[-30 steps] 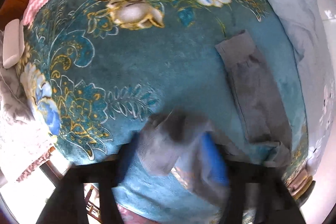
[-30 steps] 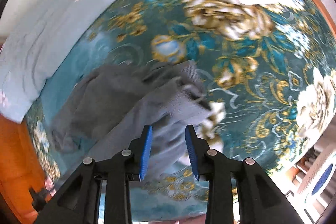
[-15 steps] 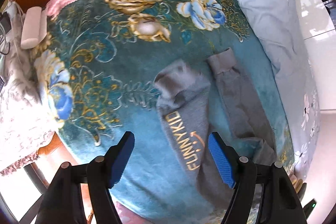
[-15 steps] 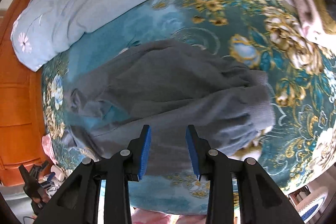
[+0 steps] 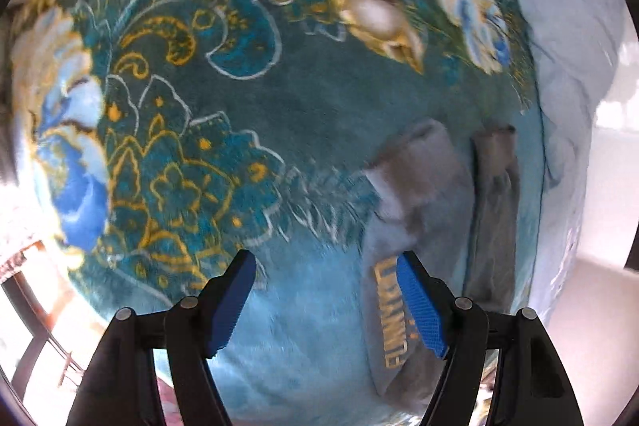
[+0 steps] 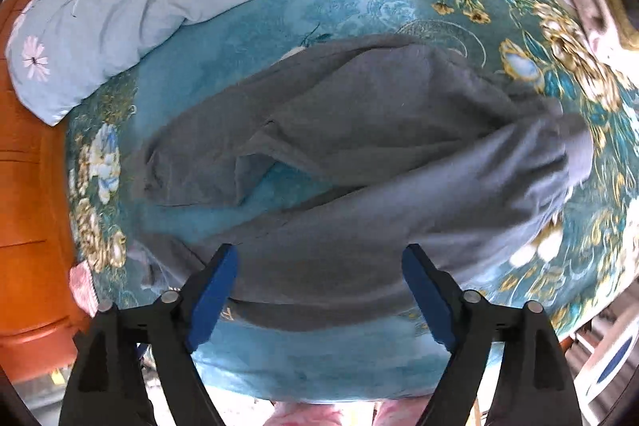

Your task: Fold clothes

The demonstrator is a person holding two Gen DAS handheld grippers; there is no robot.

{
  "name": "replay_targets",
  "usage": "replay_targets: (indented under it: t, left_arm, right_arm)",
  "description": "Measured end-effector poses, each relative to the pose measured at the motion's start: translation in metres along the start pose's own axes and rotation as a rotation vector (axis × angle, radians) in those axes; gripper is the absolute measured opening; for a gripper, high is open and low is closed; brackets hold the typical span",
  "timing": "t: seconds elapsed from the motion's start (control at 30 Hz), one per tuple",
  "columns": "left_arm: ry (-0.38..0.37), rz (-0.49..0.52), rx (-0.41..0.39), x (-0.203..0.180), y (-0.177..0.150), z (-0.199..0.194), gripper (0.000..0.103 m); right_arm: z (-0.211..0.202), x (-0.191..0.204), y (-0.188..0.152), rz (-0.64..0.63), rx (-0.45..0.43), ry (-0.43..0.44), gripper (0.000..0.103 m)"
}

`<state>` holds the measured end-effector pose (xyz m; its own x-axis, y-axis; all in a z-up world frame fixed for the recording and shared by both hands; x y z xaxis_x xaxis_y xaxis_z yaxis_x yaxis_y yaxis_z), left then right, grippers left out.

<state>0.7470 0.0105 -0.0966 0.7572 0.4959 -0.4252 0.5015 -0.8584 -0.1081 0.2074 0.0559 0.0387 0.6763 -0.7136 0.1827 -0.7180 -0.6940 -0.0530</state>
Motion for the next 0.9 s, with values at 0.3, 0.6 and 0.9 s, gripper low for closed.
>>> replay_targets:
  t: [0.3,0.6,0.9]
  left_arm:
    - [-0.165,0.03,0.058,-0.021,0.035,0.044,0.068]
    - [-0.169,-0.002,0.129,-0.028,0.049,0.078,0.006]
    - [-0.126,0.047,-0.088,-0.026,0.048,-0.022,0.005]
  right_arm:
    - [0.011,0.046,-0.055,-0.159,0.046,-0.152,0.085]
    - [0.009,0.075,-0.065,-0.236,0.048,-0.236,0.085]
    - [0.031,0.117,-0.075,-0.319,0.088,-0.259,0.085]
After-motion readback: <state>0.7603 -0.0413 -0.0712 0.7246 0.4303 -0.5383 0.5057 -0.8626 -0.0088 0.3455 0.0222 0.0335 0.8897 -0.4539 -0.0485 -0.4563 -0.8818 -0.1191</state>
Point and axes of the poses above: each gripper's, at about its wrist camera, not at the fingertips, and z roughly the way its jaws point, x to its left, y to its top, the point moved 5 cm from there along z, roughly the way its jaws point, and after that the axes turned 12 degrees about z, right-handed, at the moved point
